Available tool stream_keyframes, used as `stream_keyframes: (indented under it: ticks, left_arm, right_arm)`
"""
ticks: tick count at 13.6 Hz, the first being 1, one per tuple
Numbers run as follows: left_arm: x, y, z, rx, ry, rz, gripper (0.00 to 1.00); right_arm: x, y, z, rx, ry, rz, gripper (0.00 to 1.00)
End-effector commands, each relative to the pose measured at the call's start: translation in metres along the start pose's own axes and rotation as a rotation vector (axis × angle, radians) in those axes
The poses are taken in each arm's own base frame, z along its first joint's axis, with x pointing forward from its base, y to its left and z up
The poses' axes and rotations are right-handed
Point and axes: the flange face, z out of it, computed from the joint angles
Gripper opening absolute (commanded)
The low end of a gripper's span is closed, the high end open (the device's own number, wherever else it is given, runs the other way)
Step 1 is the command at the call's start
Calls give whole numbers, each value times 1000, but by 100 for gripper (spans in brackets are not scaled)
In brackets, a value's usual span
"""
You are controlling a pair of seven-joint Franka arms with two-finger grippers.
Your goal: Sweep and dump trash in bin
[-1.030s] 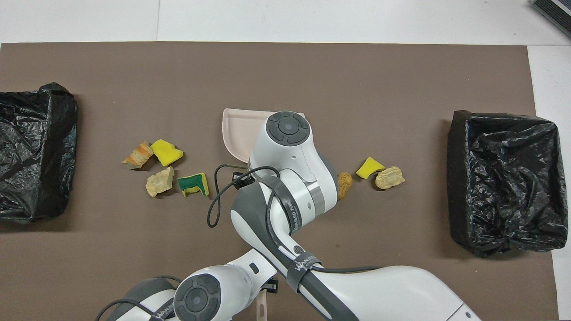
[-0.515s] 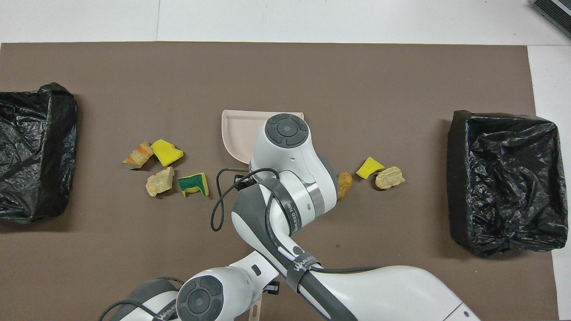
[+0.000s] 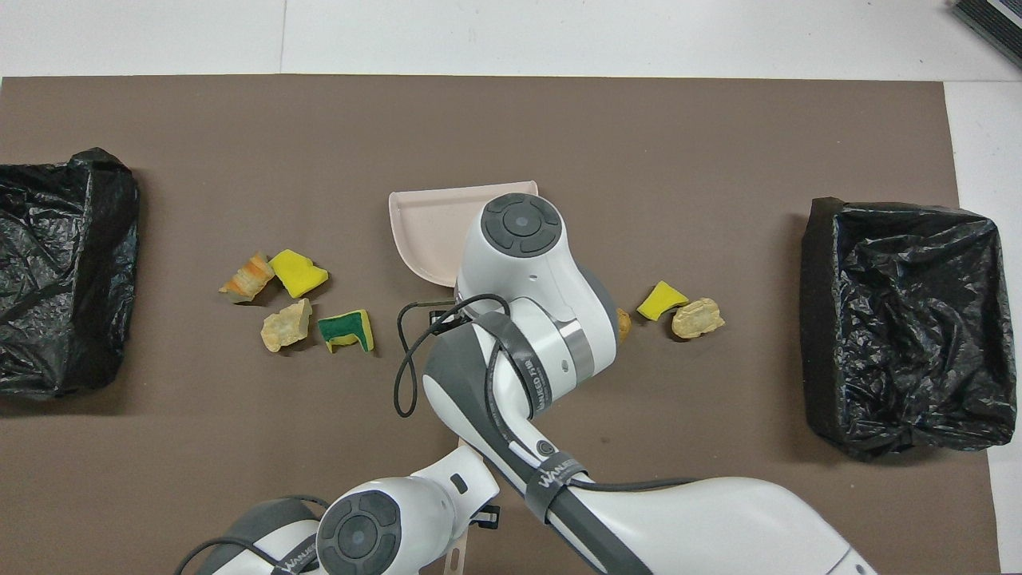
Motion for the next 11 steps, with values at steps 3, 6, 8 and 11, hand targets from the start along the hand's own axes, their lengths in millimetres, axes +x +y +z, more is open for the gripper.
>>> stream_keyframes:
  ticks: [3, 6, 8, 11]
  left_arm:
    - [32, -28, -47, -30, -64, 14, 0]
    - [57, -62, -74, -52, -56, 33, 0]
    - [73, -99, -84, -45, -64, -25, 0]
    - [108, -176, -124, -50, -17, 10, 0]
  right_arm:
    - [10, 65, -82, 34, 48, -56, 0]
    - [12, 88, -98, 25, 53, -290, 0]
    - [17, 102, -100, -5, 53, -400, 0]
    - [13, 114, -100, -173, 10, -639, 0]
